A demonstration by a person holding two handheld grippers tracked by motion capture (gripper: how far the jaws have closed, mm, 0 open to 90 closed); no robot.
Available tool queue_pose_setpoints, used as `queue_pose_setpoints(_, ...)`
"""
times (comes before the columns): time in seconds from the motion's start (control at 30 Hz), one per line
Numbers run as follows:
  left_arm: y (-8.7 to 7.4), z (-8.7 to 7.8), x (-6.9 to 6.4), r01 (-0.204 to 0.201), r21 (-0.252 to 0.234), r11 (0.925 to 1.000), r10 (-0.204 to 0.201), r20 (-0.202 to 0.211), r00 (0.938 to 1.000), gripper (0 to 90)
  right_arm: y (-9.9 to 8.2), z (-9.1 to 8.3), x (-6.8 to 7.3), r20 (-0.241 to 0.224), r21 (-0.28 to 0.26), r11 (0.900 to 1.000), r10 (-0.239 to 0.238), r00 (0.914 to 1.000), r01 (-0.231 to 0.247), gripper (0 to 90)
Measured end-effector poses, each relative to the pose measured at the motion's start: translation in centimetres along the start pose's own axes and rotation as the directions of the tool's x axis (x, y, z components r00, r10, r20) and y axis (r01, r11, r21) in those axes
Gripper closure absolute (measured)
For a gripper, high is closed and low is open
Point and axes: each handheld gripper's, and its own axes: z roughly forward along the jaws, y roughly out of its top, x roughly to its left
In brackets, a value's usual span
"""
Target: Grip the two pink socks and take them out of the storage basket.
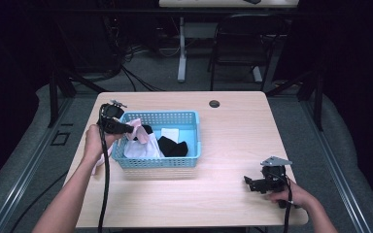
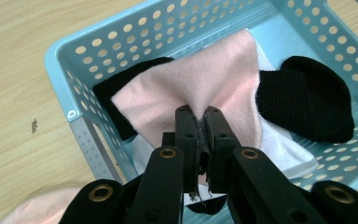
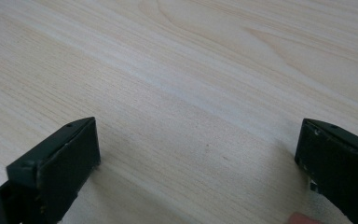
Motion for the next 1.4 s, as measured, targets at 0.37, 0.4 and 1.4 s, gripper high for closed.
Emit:
queue_pose_setpoints(0.37,0.7,-2.2,-0.5,-0.035,-0.033,0.9988,0.035,-0.002,0.9994,86.2,0.0,0.0,0.0,0.000,0.000,1.0000,0.000,1.0000,0.000,0.0)
queue_pose_setpoints(0.4,0.8,-2.6,-0.6,-0.045,-0.034,0.9984,0.045,-0.008,0.9990,86.2,0.0,0.0,0.0,0.000,0.000,1.0000,0.000,1.0000,0.000,0.0)
queue_pose_setpoints(1.4,0.4,-12.0,3.1,-0.005,-0.144,0.9895,-0.010,-0.103,0.9947,86.2,0.0,0.0,0.0,-0.002,0.001,1.0000,-0.001,1.0000,0.001,0.0)
